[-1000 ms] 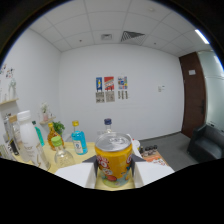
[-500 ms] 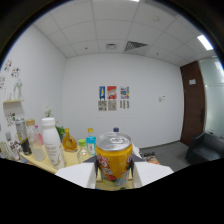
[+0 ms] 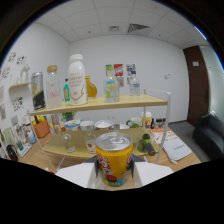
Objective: Make me a cup of Vodka Sunrise.
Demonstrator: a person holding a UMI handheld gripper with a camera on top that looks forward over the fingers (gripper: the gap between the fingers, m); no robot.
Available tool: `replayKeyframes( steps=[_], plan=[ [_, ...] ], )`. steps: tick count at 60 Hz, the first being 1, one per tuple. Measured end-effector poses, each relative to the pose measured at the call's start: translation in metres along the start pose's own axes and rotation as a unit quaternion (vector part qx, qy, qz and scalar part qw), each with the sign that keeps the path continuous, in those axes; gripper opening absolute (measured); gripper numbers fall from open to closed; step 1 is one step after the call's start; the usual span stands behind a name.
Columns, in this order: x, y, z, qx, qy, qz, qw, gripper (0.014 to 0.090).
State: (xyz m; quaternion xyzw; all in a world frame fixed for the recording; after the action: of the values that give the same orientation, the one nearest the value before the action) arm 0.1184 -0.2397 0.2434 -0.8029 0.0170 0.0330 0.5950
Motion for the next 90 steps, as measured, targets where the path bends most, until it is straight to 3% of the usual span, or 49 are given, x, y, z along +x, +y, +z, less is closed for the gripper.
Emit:
replayKeyframes(
  steps=[16,30,48,59,70,79,90],
  plan=[
    [-0.001,0.051,0.032,-0.042,0.029,-0.163,0.985,0.0510],
    [0.007,0.056,0.045,-0.053,0.055,-0.413,0.907,0.0510],
    [-0.006,0.040,0.054,-0.024,0.053,-0.698,0.714,0.0510],
    [-0.008,0.037,0.060,-0.022,0.057,-0.809,0.584,0.0509],
    [-0.010,0.034,0.062,-0.014,0.066,-0.871,0.486,0.0511],
    [-0.012,0.032,0.057,-0.020,0.067,-0.866,0.496,0.0510],
    [-0.024,0.018,0.047,-0.006,0.064,-0.773,0.631,0.0511]
  ],
)
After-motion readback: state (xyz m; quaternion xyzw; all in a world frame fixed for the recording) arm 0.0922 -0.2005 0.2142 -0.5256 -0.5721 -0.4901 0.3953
